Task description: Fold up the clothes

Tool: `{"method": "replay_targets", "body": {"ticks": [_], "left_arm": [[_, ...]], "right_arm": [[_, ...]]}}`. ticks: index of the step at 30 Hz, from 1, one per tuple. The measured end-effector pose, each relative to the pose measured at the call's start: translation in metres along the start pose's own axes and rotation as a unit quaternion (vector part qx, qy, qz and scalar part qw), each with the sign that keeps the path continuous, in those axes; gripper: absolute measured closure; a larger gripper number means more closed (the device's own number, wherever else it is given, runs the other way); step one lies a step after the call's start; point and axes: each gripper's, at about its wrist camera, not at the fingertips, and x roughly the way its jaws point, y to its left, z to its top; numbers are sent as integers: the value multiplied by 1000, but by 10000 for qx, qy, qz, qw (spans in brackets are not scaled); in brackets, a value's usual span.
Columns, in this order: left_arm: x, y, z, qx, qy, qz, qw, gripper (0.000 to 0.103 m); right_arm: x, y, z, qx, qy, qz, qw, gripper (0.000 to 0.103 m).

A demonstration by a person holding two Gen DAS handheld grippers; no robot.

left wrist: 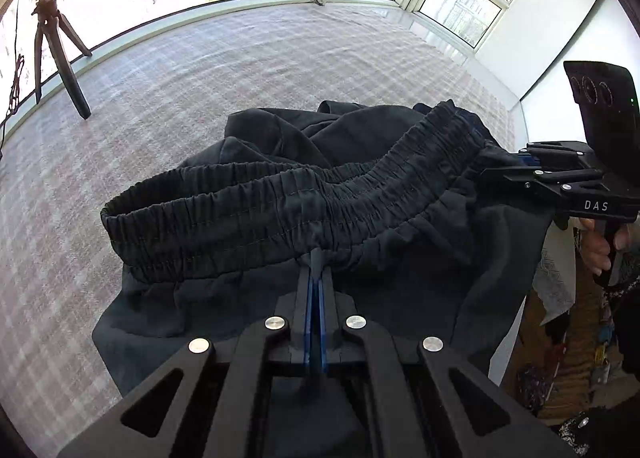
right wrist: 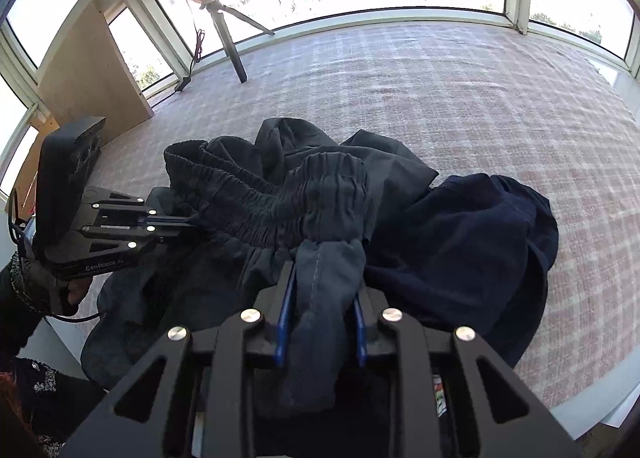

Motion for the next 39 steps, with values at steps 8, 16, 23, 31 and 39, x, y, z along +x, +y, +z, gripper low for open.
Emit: {"method": "replay_targets", "body": {"ticks": [8,16,23,31,39], "left_arm": [[-147,88,-118,-1483,-681,439,9856,102],[-160,195,-253,-3343,-627,1488,9285,102],[-158,187,-276,-3178,-664,1497,9339,101],[-153,192,-264,-3166,-559,1500,9350,99],[-150,186,-239,-3108,-713,1586,9344,61]], "right_arm": [[-1,55,35,-886,-92,925,9917,59],[80,146,76,-2635,686,1480,9508,54],[111,200,55,-3687,1223,2121,8967,54],[165,273,41,-4506,1575,2106,8531,90],[179,272,118,-3211,988,2172,9165,71]]}}
